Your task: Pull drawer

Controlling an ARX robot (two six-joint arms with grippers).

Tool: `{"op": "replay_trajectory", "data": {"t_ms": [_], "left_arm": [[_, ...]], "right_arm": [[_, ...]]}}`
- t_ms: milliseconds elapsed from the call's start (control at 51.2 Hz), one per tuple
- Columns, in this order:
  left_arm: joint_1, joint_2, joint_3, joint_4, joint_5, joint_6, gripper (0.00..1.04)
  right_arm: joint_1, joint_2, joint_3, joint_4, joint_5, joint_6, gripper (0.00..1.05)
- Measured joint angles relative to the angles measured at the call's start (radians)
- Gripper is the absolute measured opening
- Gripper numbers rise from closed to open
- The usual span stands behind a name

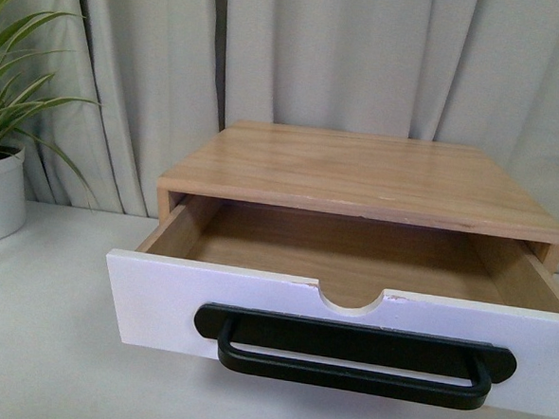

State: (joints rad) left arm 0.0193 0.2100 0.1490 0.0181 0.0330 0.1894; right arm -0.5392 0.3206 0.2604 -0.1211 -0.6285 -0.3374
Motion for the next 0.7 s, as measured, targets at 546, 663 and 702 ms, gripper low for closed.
{"op": "replay_trajectory", "data": {"t_ms": [546, 663, 702], "left_arm": [[-0.017, -0.157, -0.089, -0.031, -0.031, -0.177, 0.05], [-0.017, -0.168, -0.103, -0.030, -0.033, -0.186, 0.04], [-0.017, -0.191, -0.125, -0.024, -0.032, -0.187, 0.04]], "right_arm": [[0.352, -0.232, -0.176, 0.125, 0.452, 0.320, 0.04], [0.505, -0.261, -0.193, 0.116, 0.616, 0.324, 0.01], [0.529, -0.267, -0.200, 0.116, 0.615, 0.324, 0.01]]}}
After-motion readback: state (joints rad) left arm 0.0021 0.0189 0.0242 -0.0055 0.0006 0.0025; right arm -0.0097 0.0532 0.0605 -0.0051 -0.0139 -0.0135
